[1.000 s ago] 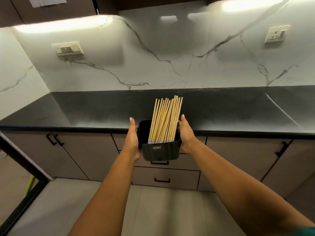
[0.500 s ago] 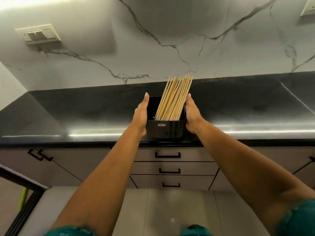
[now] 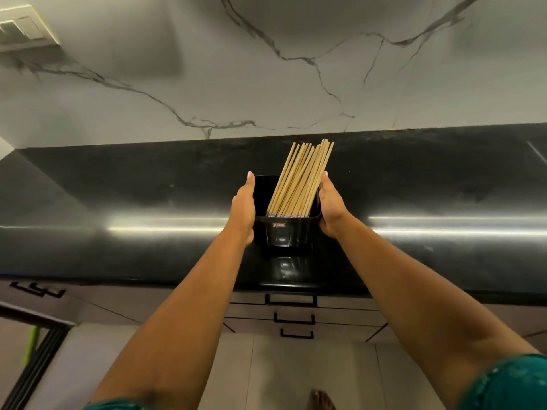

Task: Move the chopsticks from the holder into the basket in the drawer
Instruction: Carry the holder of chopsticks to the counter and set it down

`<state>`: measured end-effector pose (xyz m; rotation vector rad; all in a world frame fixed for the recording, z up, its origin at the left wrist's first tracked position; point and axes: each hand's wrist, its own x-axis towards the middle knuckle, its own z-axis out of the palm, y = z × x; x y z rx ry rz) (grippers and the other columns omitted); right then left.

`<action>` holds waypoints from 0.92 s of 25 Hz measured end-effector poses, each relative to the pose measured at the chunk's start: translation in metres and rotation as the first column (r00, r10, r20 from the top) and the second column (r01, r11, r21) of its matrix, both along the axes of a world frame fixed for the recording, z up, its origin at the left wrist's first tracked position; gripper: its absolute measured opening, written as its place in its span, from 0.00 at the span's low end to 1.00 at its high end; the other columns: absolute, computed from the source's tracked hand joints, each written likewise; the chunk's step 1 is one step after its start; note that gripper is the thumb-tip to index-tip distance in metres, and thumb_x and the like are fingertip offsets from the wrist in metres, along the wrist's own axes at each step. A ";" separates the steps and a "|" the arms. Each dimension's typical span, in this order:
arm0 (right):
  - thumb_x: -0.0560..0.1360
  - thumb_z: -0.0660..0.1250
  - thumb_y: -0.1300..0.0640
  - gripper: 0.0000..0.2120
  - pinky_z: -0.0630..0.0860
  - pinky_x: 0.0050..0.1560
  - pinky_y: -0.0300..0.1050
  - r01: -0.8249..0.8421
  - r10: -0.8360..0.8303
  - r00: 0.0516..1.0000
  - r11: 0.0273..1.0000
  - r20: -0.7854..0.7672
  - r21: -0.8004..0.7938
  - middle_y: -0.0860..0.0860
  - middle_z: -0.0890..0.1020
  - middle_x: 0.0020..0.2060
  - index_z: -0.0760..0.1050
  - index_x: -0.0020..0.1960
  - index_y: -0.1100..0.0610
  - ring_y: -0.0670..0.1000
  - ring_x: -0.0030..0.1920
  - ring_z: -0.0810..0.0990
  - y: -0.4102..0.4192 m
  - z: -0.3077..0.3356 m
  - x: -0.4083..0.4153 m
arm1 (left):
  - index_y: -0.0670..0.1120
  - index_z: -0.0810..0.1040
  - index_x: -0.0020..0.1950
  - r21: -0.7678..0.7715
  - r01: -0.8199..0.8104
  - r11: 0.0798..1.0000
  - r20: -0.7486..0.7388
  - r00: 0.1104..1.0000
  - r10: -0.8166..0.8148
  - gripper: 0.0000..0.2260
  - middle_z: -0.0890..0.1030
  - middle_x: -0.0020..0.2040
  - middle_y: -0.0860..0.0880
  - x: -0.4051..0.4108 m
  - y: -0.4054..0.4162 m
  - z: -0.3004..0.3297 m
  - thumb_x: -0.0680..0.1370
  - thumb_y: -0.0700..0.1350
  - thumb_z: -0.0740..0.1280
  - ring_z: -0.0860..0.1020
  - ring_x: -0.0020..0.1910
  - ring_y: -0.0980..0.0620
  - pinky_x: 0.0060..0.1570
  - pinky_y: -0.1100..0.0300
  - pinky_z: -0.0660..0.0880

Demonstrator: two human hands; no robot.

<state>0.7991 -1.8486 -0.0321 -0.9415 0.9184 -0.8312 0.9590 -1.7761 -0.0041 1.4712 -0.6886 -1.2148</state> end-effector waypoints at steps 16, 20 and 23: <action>0.80 0.57 0.47 0.22 0.64 0.65 0.52 0.231 -0.544 0.663 0.803 -0.515 -0.550 0.55 0.70 0.67 0.63 0.71 0.54 0.55 0.66 0.66 0.037 -0.029 -0.015 | 0.50 0.73 0.65 -0.355 -0.076 0.932 0.631 0.716 0.299 0.15 0.71 0.58 0.54 0.010 0.040 -0.039 0.82 0.49 0.54 0.70 0.59 0.55 0.56 0.63 0.67; 0.77 0.60 0.53 0.14 0.71 0.57 0.46 -0.112 -0.585 0.603 0.611 -0.542 -0.784 0.52 0.72 0.56 0.67 0.62 0.52 0.47 0.54 0.68 0.110 -0.045 -0.011 | 0.49 0.71 0.43 -0.401 0.138 0.906 0.758 0.605 0.244 0.07 0.72 0.34 0.53 0.005 0.096 -0.069 0.79 0.48 0.60 0.72 0.33 0.56 0.35 0.62 0.70; 0.76 0.60 0.51 0.13 0.73 0.53 0.45 -0.377 -0.479 0.584 0.554 -0.655 -0.742 0.50 0.73 0.52 0.69 0.59 0.52 0.48 0.51 0.71 0.169 -0.080 0.002 | 0.49 0.65 0.35 -0.224 0.341 0.913 0.887 0.460 0.046 0.12 0.67 0.28 0.54 0.010 0.136 -0.109 0.77 0.48 0.63 0.66 0.26 0.56 0.28 0.63 0.64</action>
